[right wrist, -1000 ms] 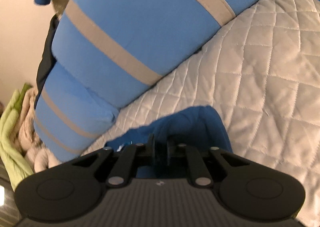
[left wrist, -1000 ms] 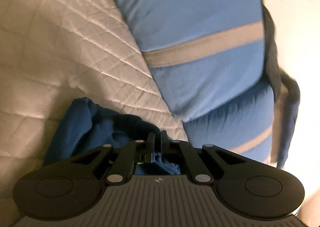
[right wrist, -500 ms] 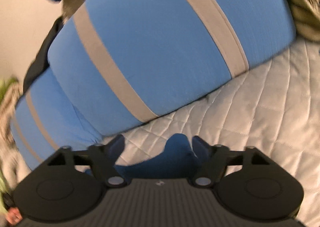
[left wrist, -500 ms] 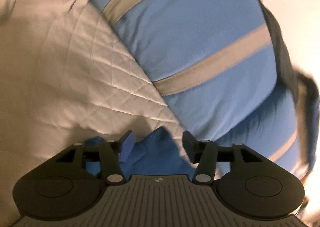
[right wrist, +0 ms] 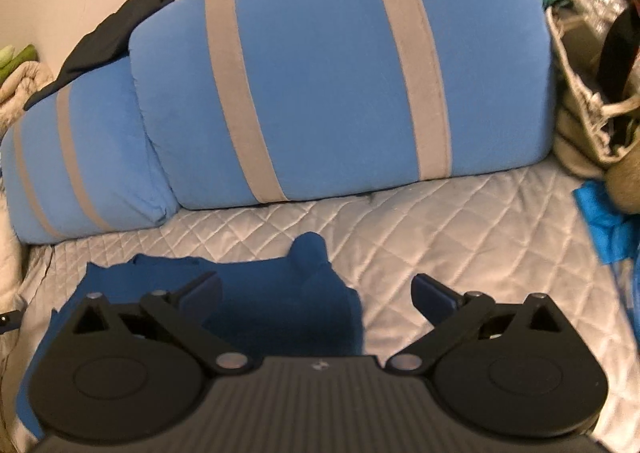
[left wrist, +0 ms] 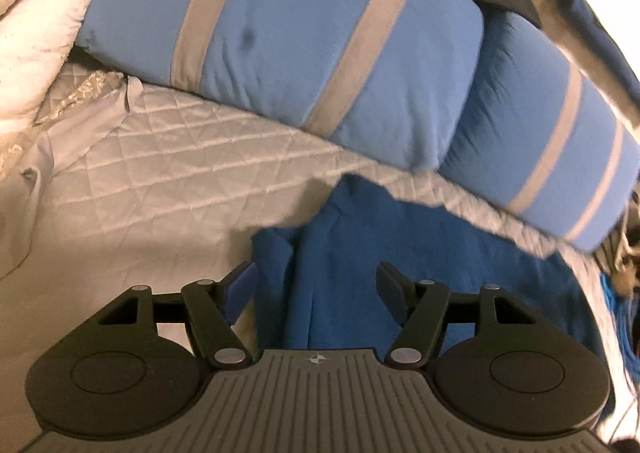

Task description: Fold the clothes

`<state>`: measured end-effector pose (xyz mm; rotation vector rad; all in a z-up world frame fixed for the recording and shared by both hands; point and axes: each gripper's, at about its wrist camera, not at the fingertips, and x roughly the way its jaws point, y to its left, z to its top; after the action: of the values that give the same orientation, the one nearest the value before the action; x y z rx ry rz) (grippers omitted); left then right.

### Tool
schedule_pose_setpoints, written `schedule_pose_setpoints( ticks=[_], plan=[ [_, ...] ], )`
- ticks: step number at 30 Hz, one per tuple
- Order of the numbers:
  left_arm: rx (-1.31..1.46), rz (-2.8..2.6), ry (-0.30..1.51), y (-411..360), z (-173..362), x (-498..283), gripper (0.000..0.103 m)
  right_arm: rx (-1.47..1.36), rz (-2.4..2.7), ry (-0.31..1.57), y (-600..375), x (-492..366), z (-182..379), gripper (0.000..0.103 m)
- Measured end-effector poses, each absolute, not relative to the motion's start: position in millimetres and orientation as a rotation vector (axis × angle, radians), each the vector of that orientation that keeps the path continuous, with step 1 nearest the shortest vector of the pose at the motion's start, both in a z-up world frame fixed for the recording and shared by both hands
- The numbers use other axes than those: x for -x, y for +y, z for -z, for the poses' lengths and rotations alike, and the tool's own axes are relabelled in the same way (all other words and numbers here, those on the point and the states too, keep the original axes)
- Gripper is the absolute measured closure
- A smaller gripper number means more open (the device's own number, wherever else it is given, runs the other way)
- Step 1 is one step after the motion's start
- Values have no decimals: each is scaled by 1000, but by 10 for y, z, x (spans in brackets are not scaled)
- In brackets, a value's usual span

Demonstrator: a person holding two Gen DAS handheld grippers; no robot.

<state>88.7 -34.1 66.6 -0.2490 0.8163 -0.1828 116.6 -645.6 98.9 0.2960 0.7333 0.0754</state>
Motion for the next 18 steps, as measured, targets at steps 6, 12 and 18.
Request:
schedule_pose_setpoints(
  ticks=[6, 12, 18],
  plan=[
    [248, 227, 851, -187, -629, -591, 38, -318, -93, 750, -6697, -758, -1393, 0],
    [282, 273, 874, -50, -601, -350, 38, -291, -101, 779, -6996, -312, -1771, 0],
    [358, 302, 895, 37, -493, -280, 39, -233, -162, 848, -7086, -12, -1518, 0]
  ],
)
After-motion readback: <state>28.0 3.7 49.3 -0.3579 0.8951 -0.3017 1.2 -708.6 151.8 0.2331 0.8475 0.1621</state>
